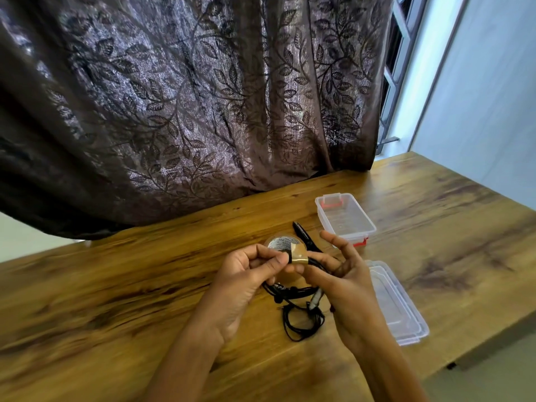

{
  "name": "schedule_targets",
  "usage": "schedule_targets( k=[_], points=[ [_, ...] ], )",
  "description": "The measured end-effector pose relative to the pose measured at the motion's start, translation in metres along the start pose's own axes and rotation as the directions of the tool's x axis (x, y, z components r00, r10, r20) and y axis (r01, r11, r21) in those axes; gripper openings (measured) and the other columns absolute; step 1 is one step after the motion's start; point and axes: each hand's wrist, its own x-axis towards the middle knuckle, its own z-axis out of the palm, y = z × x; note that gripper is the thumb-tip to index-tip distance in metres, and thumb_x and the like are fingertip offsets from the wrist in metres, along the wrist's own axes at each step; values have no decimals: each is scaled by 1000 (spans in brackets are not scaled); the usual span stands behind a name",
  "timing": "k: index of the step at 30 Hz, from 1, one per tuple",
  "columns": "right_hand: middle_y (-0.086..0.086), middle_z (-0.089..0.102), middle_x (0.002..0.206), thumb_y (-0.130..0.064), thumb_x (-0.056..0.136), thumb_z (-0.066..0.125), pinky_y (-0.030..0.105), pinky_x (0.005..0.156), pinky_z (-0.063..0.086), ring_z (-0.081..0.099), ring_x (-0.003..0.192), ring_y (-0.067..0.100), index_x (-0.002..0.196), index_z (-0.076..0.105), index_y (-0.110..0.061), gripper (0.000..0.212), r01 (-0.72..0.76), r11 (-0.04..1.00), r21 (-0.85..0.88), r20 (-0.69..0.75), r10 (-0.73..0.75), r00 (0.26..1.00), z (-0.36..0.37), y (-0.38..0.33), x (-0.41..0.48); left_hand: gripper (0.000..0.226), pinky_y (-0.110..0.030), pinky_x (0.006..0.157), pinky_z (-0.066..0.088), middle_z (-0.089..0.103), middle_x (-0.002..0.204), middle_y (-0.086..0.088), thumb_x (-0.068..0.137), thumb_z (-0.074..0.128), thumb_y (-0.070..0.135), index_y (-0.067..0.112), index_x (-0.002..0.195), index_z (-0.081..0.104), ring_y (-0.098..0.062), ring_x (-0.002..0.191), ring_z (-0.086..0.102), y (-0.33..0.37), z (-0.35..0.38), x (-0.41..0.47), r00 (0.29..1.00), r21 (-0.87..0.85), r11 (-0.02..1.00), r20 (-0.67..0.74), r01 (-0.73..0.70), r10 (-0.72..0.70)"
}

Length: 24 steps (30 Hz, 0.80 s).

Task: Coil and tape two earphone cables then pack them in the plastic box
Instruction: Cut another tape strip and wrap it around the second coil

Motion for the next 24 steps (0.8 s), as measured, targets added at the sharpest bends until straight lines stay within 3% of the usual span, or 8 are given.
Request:
schedule_targets(
  k=[9,24],
  points=[
    [3,71,66,-2,56,71,17,51,49,62,53,7,123,47,-7,71,-260,966,-12,120,259,958,-8,3,1,6,-9,57,45,69,64,5,77,66,8,5,81,62,3,61,61,-3,-3,-3,986,125,978,34,-166,163],
    [12,74,90,9,68,64,20,60,54,71,73,17,121,53,-9,57,-144,987,67,123,135,983,-8,7,1,6,-11,56,44,69,61,4,79,65,9,12,75,62,3,53,55,-7,-2,0,992,98,987,-3,-126,126]
  ],
)
